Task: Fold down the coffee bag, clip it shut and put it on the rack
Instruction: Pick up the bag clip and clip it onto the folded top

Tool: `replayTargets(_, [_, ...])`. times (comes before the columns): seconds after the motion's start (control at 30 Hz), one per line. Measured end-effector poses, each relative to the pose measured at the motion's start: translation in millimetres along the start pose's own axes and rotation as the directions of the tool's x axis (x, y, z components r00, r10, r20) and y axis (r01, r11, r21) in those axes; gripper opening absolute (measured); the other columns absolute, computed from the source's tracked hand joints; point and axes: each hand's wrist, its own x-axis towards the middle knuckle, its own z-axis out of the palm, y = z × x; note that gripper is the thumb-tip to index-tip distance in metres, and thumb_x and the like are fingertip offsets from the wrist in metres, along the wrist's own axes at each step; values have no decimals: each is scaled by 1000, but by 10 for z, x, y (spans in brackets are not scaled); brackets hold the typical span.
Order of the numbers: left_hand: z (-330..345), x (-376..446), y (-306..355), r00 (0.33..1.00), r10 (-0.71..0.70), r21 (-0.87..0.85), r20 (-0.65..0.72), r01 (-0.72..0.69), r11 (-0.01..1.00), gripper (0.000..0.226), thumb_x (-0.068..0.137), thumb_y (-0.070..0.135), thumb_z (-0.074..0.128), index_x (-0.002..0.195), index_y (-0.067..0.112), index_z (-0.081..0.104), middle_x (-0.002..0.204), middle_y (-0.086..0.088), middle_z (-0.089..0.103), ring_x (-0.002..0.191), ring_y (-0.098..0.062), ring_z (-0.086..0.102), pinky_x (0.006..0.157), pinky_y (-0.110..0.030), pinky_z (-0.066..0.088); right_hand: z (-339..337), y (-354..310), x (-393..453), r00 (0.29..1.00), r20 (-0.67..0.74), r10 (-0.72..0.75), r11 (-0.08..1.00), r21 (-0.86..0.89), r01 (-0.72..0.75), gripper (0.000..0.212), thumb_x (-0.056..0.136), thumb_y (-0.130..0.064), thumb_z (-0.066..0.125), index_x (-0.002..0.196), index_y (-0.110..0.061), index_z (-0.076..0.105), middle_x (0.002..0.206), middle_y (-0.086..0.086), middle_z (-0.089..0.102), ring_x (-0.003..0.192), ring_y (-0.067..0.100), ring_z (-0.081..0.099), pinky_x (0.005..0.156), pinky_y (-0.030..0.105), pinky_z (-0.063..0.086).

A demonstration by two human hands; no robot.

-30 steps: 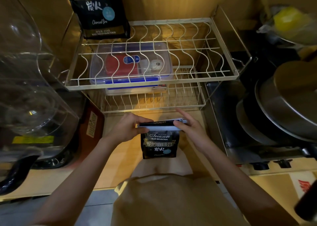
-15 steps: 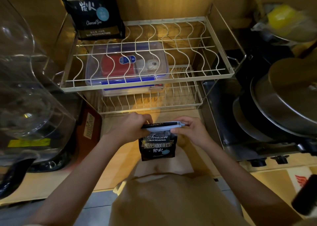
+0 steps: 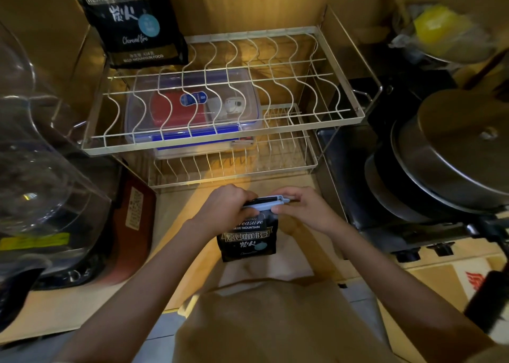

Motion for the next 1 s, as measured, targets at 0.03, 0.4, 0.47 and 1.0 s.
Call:
replayTargets(0.03, [2, 0, -1, 1000, 6, 2, -2, -6, 1000, 22, 86, 29, 54, 103, 17, 62, 88, -8, 71, 79, -25, 60, 65, -34, 42, -32, -11, -8, 999, 35, -5, 999, -53, 6, 31, 81, -12, 66, 111, -13, 63, 102, 0, 68, 96, 11, 63, 83, 24, 51])
replayTargets(0.4, [42, -9, 8, 998, 47, 45, -33, -46, 998, 24, 88, 27, 52, 107, 14, 60, 93, -9, 71, 82, -27, 61, 68, -36, 45, -38, -105, -30, 981, -10, -193, 855, -492, 164, 31, 83, -22, 64, 109, -6, 64, 101, 13, 68, 93, 24, 60, 82, 36, 49])
replayTargets(0.47, [48, -9, 12, 998, 42, 57, -39, -40, 998, 25, 88, 27, 51, 108, 14, 59, 94, -9, 71, 83, -29, 61, 68, -36, 44, -10, -83, -40, 977, -33, -210, 858, -486, 168, 30, 82, -21, 65, 108, -5, 65, 100, 14, 69, 91, 24, 60, 79, 34, 47])
replayTargets(1.0, [144, -9, -36, 993, -29, 47, -112, 35, 998, 25, 86, 30, 55, 109, 21, 61, 88, -8, 72, 80, -29, 62, 72, -40, 50, 96, 31, -81, 936, -146, -319, 824, -531, 198, 26, 82, -18, 65, 103, -3, 68, 82, 16, 68, 78, 27, 59, 70, 23, 38])
